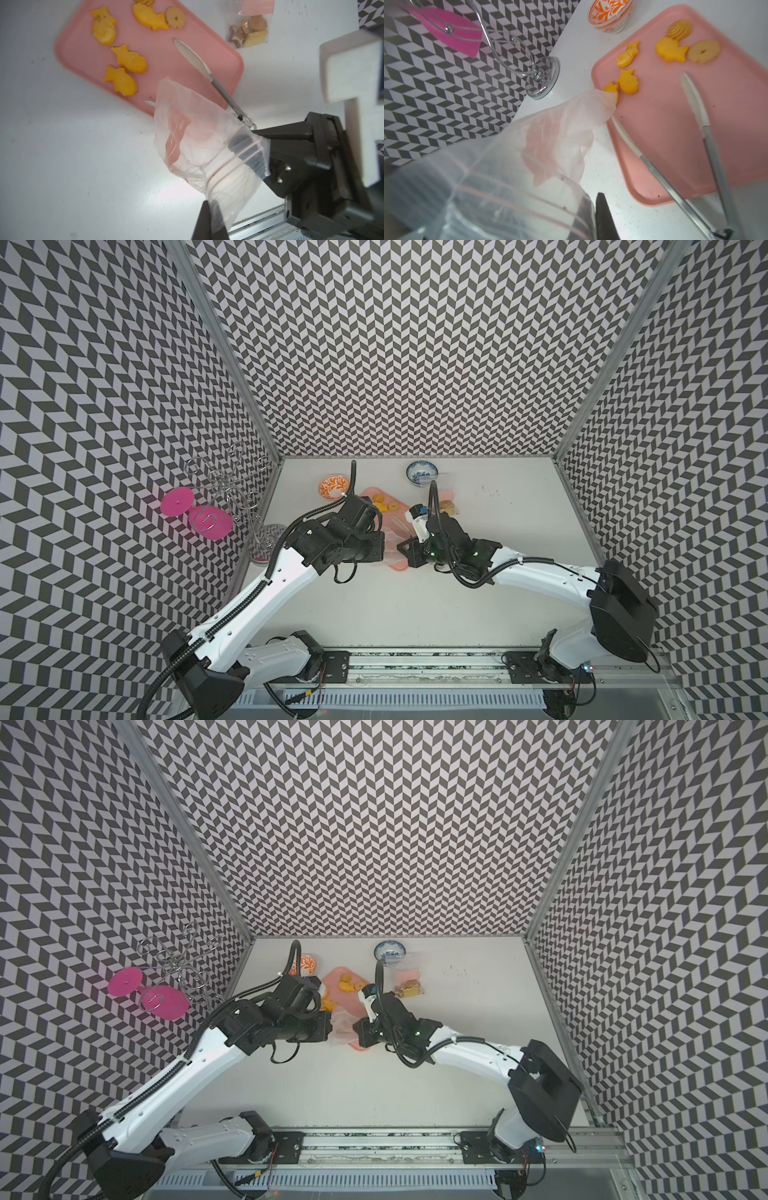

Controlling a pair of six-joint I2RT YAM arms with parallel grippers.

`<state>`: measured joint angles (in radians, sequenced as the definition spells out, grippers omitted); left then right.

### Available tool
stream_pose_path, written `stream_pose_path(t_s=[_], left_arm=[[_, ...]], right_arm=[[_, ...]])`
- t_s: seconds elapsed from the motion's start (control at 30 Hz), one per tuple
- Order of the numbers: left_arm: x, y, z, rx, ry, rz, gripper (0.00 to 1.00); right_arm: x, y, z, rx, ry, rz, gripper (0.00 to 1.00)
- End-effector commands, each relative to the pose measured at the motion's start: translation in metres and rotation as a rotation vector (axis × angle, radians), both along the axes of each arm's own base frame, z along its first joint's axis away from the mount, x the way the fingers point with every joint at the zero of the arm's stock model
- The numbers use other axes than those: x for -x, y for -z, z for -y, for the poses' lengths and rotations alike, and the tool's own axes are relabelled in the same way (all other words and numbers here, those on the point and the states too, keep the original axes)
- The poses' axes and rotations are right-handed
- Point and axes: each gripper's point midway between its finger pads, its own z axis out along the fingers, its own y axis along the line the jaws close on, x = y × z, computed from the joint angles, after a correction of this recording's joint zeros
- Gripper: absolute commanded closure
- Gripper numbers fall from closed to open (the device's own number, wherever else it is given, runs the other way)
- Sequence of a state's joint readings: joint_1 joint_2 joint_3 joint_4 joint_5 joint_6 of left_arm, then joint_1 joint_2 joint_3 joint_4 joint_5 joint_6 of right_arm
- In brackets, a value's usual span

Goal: Put the cookies into a resealable bag to prevent moisture
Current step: Open the ziploc bag.

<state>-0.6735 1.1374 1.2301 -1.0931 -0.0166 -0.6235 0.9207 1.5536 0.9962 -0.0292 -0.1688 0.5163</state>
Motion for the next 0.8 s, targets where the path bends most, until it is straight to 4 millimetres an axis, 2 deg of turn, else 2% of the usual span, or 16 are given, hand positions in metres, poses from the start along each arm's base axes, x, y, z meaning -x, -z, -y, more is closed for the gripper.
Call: stream_pose_path(t_s=[0.0,0.1,0.3,0.37,0.53,0.7,0.77], left_arm=[[0.015,0.012,-0.043,-0.121,-0.115,-0.062,1.00],[0.020,0.036,-0.055,-0.158,-0.136,-0.107,1.00],[0.023,0.081,-0.069,-0.202,-0.156,-0.179,1.00],[0.021,0.085,-0.072,-0.200,-0.162,-0.189,1.00],[0.011,0.071,-0.066,-0.135,-0.154,-0.156,1.00],[0.010,0.098,-0.065,-0.051,-0.128,-0.204,1.00],[0.004,0.100,-0.066,-0.020,-0.130,-0.192,1.00]], right_arm=[[0.008,-0.013,-0.026,-0.079,-0.099,0.027,0.92],[0.013,0.007,-0.035,-0.035,-0.136,0.029,0.91],[0.016,0.033,-0.048,-0.014,-0.193,0.031,0.90],[0.019,0.044,-0.049,-0.010,-0.210,0.024,0.90],[0.021,0.062,-0.057,-0.003,-0.251,0.022,0.88],[0.016,0.075,-0.061,0.028,-0.273,0.052,0.86],[0.017,0.079,-0.062,0.027,-0.286,0.056,0.85]])
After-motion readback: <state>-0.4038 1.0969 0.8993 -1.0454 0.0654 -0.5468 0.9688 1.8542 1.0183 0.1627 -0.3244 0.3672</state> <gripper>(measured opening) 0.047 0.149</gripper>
